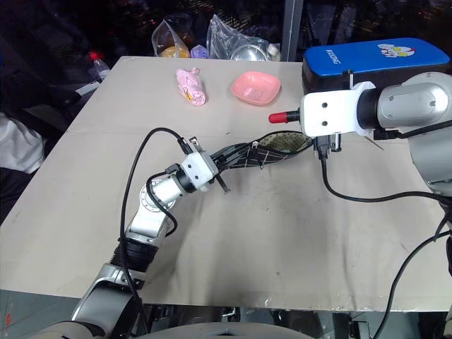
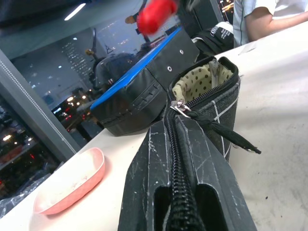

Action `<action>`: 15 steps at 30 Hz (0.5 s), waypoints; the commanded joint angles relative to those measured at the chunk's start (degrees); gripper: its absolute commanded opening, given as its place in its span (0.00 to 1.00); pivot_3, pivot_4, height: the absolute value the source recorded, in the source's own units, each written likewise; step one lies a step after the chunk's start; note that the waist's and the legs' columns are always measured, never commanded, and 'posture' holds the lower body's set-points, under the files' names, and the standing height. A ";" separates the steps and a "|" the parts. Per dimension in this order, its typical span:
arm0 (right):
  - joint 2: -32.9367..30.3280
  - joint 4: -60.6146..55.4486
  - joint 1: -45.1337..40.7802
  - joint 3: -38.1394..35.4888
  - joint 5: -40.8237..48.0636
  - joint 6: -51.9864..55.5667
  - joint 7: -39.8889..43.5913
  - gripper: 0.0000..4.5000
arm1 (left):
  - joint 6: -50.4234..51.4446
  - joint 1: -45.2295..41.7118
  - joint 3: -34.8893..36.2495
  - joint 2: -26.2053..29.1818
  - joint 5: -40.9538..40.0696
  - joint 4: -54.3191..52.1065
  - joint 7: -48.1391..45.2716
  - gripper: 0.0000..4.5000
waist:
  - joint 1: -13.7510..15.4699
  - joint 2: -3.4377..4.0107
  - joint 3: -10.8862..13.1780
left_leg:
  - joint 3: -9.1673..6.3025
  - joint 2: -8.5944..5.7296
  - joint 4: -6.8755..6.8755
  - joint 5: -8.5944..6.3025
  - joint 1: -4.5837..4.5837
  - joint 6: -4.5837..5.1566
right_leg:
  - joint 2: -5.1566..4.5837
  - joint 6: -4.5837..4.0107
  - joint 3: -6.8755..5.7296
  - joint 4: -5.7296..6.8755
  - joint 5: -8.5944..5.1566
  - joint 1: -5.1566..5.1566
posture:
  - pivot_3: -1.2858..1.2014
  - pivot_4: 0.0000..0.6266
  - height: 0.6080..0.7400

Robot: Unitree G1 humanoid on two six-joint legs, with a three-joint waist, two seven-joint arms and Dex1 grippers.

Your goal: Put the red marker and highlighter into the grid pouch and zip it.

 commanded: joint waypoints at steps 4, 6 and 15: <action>-0.24 -3.27 3.79 0.78 -2.56 1.32 0.38 0.05 | -1.71 -0.81 -0.74 -1.04 -0.38 -1.49 0.03 0.00 | -0.02 0.00 0.00 | 0.00 -0.02 0.01 0.00 0.00 0.01 | -0.03 0.00 0.00 0.00 0.00 0.01 | 0.52 0.24 1.00; 0.57 -2.42 4.18 2.13 -4.01 0.43 0.03 0.05 | -1.84 -1.03 -1.02 -1.37 -0.41 -1.61 -0.26 0.00 | -0.09 0.00 0.00 | 0.00 -0.02 0.02 0.00 0.00 0.01 | -0.02 0.00 0.00 0.01 0.00 0.01 | 0.52 0.24 1.00; 6.96 3.04 1.36 8.97 -9.85 -6.17 1.62 0.05 | -0.89 -1.33 -2.09 -2.31 -1.46 -3.24 -1.43 0.00 | -0.26 0.01 0.00 | 0.03 -0.01 0.02 0.01 0.02 -0.01 | 0.05 0.01 0.00 0.03 0.00 0.00 | 0.52 0.24 1.00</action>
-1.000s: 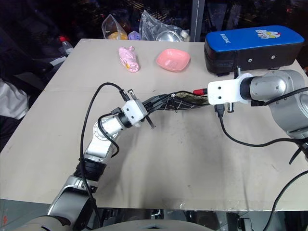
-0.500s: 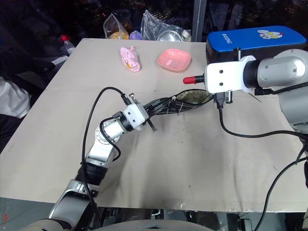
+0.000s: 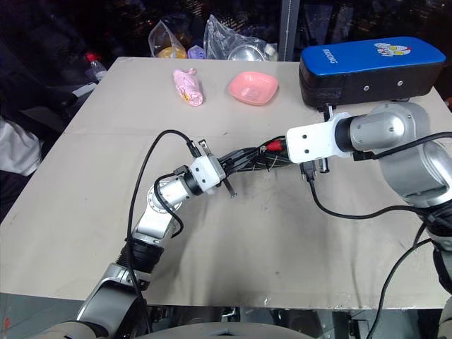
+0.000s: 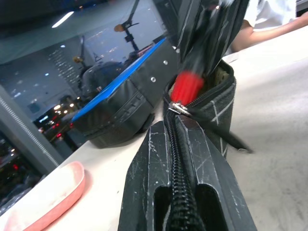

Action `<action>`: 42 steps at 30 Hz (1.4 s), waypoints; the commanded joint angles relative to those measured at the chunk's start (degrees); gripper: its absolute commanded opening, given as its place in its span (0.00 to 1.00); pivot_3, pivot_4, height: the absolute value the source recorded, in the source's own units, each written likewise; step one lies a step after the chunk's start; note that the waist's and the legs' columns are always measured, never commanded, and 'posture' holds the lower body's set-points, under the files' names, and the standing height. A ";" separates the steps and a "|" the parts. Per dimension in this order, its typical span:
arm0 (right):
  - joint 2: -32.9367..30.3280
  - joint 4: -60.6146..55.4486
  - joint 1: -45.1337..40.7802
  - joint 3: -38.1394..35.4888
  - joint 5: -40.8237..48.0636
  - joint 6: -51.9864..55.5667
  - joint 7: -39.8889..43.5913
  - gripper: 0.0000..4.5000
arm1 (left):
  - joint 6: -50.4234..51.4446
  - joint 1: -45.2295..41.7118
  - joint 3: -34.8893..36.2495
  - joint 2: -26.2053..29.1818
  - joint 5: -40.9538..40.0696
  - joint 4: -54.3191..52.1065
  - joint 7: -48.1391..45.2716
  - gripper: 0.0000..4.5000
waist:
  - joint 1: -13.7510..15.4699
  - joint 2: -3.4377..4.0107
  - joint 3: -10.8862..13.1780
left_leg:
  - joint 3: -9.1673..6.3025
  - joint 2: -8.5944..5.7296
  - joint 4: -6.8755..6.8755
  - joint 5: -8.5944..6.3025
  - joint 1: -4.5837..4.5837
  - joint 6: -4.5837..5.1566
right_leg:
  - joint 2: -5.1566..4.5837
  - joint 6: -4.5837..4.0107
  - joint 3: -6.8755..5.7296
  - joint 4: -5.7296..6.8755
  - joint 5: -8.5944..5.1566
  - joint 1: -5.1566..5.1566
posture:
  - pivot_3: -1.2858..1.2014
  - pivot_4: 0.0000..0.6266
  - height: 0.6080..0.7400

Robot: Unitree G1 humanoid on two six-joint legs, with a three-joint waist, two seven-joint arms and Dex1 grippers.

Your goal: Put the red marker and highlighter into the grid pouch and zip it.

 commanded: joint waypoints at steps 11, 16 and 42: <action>10.24 1.00 -0.28 -0.75 2.23 0.42 0.38 0.16 | -0.72 -0.31 -0.71 -1.86 -0.66 -3.13 0.68 0.00 | 0.15 0.00 0.00 | 0.02 -0.01 0.03 0.00 -0.01 0.00 | 0.00 0.00 0.00 0.01 0.00 0.01 | 0.52 0.24 1.00; 7.90 0.47 0.11 -4.45 4.70 4.20 1.57 0.66 | -0.93 -0.11 -0.67 -2.05 -0.52 -2.53 0.67 0.00 | 0.25 0.00 0.00 | 0.01 -0.01 0.02 0.00 -0.01 0.00 | 0.00 0.00 -0.01 0.01 0.00 0.01 | 0.52 0.24 1.00; 20.93 -27.15 13.52 -34.62 50.44 69.49 -26.55 0.86 | 0.20 -1.22 0.71 -2.84 -1.51 -0.74 1.86 0.00 | 0.22 -0.02 -0.03 | -0.30 0.02 -0.03 -0.01 -0.11 0.01 | -0.14 -0.08 0.10 0.00 0.04 0.04 | 0.52 0.24 1.00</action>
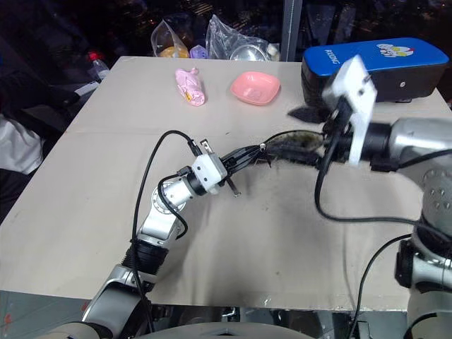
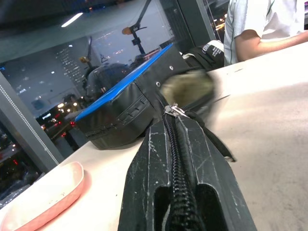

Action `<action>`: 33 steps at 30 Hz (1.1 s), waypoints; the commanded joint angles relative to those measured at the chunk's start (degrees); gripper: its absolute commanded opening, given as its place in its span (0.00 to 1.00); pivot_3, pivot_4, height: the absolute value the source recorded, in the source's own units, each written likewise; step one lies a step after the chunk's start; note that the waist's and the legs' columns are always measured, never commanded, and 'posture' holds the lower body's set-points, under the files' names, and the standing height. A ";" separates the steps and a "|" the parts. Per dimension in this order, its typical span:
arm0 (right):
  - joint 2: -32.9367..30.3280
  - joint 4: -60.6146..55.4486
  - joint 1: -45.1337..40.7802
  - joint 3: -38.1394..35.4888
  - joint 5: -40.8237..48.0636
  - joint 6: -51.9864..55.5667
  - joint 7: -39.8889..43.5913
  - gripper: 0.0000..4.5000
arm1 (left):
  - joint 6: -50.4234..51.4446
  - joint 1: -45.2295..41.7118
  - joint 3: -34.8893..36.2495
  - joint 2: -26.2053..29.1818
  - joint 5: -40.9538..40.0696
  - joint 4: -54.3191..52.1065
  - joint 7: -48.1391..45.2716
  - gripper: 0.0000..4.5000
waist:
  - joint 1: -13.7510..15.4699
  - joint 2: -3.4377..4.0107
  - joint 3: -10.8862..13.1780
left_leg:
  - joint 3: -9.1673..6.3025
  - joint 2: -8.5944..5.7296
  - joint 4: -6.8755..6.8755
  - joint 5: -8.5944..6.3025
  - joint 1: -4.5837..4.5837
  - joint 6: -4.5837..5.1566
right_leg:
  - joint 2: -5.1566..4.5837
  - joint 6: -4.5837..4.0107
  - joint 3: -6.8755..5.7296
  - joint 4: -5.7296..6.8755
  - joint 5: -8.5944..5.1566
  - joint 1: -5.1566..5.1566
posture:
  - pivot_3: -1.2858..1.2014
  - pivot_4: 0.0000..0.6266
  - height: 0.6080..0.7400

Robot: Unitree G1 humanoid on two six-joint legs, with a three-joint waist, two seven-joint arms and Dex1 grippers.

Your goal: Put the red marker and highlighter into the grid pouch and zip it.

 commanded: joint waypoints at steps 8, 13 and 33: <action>12.68 -0.27 10.12 4.50 -4.71 5.77 -21.09 0.86 | -1.45 -0.26 -0.09 -0.62 -0.64 -0.65 0.28 0.00 | -0.26 -0.03 -0.02 | 0.01 -0.07 0.03 0.00 -0.01 0.00 | 0.15 0.02 0.02 0.04 0.00 -0.01 | 0.52 0.24 1.00; 18.85 2.70 7.37 3.87 -5.86 3.21 -25.57 0.86 | -1.92 0.10 -0.58 -0.19 -0.38 -0.74 -0.21 0.00 | -0.25 -0.01 -0.03 | 0.01 -0.06 0.01 0.01 -0.02 0.00 | 0.18 0.03 -0.06 0.01 0.00 -0.01 | 0.52 0.24 1.00; 19.32 5.07 2.45 6.35 -4.20 0.71 -27.46 0.33 | -3.30 1.11 -1.90 0.67 1.53 0.05 -0.57 0.00 | -0.27 -0.01 -0.03 | 0.02 -0.05 -0.02 0.00 -0.02 0.00 | 0.19 0.03 -0.15 0.00 -0.01 -0.03 | 0.52 0.24 1.00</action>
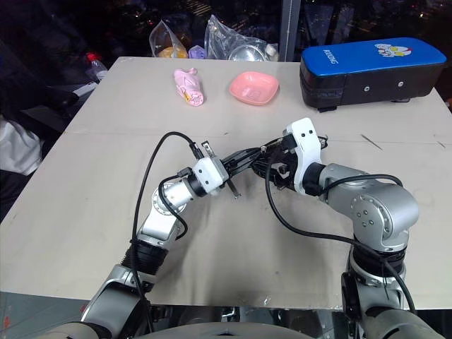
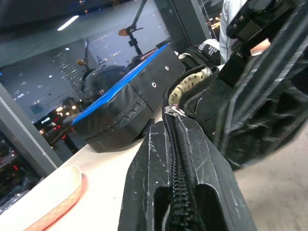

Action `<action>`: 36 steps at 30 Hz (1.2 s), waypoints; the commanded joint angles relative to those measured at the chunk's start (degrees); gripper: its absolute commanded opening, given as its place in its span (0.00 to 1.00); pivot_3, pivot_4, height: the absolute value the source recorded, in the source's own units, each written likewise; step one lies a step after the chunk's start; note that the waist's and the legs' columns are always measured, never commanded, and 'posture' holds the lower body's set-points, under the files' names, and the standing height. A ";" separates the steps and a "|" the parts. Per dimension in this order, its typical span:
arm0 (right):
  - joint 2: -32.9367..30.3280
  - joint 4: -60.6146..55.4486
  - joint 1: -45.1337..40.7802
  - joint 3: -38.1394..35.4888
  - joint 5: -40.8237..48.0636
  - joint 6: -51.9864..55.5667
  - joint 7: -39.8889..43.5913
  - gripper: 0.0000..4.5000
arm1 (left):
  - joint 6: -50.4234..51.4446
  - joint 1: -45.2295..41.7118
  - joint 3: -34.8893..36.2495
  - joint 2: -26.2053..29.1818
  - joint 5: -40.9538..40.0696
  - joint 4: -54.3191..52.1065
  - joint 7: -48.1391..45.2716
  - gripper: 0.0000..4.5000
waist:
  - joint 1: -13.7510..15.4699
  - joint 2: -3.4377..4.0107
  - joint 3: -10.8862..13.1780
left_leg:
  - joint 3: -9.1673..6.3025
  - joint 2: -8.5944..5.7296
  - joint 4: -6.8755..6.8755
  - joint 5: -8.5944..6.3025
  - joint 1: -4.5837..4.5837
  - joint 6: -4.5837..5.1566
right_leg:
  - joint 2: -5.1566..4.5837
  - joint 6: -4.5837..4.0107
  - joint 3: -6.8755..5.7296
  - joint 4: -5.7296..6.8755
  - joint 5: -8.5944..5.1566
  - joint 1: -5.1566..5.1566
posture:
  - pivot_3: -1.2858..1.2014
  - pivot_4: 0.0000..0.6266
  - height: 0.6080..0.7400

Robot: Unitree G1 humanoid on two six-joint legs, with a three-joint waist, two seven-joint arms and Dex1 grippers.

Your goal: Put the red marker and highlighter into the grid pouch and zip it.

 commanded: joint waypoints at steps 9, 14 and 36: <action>0.46 -1.75 -2.65 -0.80 2.21 -0.38 -1.80 0.01 | -1.70 1.11 -1.39 0.17 0.67 -0.67 -0.33 0.00 | 0.02 0.00 0.00 | 0.00 0.00 -0.01 0.00 0.00 0.00 | -0.02 0.00 0.01 -0.01 0.00 0.00 | 0.52 0.24 1.00; 0.51 -1.77 -2.16 -1.49 2.04 -0.24 -2.94 0.01 | -1.77 1.12 -1.11 0.29 1.12 -0.50 0.18 0.00 | 0.02 0.00 0.00 | 0.00 0.00 -0.01 0.00 0.00 0.00 | -0.02 0.00 0.01 -0.01 0.00 0.00 | 0.52 0.24 1.00; 13.59 -3.99 -2.33 -16.16 5.80 1.36 -14.02 0.01 | -1.61 0.69 -0.43 0.71 1.71 0.80 1.47 0.00 | -0.02 0.00 0.00 | -0.01 0.00 -0.04 0.00 -0.01 0.00 | -0.02 0.00 0.06 -0.02 0.00 0.00 | 0.52 0.24 1.00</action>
